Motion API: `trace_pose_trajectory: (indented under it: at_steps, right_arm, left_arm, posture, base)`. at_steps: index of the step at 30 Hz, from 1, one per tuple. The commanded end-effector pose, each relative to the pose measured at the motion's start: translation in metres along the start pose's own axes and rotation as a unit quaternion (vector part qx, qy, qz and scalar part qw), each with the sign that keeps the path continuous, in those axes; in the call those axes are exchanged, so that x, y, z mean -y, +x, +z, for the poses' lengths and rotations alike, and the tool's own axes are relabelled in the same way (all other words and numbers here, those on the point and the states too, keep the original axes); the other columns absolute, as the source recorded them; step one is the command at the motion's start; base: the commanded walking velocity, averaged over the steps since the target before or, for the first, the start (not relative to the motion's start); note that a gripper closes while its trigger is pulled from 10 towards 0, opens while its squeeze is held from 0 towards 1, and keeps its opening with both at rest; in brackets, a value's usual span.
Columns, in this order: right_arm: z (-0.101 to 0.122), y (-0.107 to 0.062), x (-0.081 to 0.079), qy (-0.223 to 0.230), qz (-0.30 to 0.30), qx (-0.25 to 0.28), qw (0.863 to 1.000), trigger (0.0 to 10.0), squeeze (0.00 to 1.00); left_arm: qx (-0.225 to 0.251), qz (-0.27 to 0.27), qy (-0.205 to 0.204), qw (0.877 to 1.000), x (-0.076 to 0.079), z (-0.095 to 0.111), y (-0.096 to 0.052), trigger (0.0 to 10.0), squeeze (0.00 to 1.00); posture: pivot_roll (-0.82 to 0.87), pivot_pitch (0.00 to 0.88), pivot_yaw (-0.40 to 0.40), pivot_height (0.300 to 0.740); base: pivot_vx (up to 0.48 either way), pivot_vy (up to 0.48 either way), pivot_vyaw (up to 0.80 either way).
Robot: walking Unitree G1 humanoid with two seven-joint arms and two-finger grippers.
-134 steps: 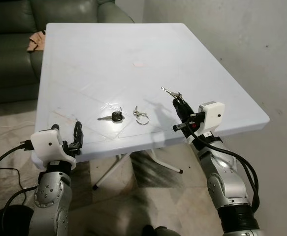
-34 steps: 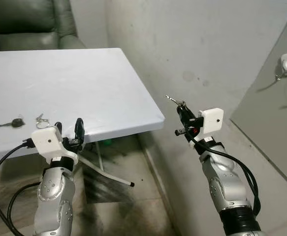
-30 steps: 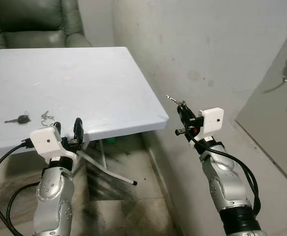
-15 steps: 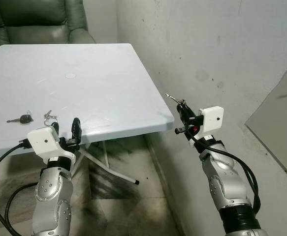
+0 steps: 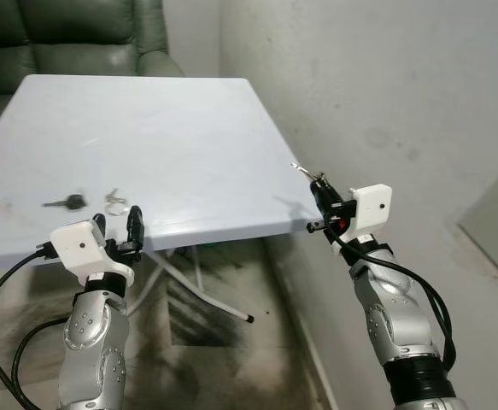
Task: Hang keys on a hook
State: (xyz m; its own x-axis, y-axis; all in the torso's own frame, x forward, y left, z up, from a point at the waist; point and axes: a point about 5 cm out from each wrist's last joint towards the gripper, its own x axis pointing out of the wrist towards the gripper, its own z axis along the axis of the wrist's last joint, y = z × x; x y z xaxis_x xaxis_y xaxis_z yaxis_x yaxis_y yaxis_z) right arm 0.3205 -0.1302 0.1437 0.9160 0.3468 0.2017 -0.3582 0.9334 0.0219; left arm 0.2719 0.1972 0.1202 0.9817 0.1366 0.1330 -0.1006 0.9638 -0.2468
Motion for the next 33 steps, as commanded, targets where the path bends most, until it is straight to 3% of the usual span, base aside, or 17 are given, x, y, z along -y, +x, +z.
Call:
trace_pose_trajectory:
  at_steps: [1,24,33]
  right_arm:
    - [0.0059,0.0005,0.0029,-0.004,0.001,0.009,1.0,10.0,0.0]
    - [0.0044,-0.0012,0.0031,-0.005,0.003,-0.001,1.0,10.0,0.0]
    - [0.0016,-0.0015,0.0035,0.0,0.004,-0.013,1.0,10.0,0.0]
  left_arm:
    - [-0.001,0.003,-0.002,1.0,0.0003,0.0008,0.0014,10.0,0.0]
    - [-0.008,0.008,0.003,1.0,0.0019,-0.0013,0.0005,10.0,0.0]
    - [-0.009,0.007,0.001,1.0,0.0034,-0.0024,-0.0001,10.0,0.0]
  posture:
    - [-0.02,0.038,-0.068,0.74]
    - [-0.03,0.041,-0.072,0.74]
    - [-0.03,0.036,-0.074,0.74]
  base:
    - [0.0,0.0,0.0]
    - [0.0,0.0,0.0]
    - [0.0,0.0,-0.72]
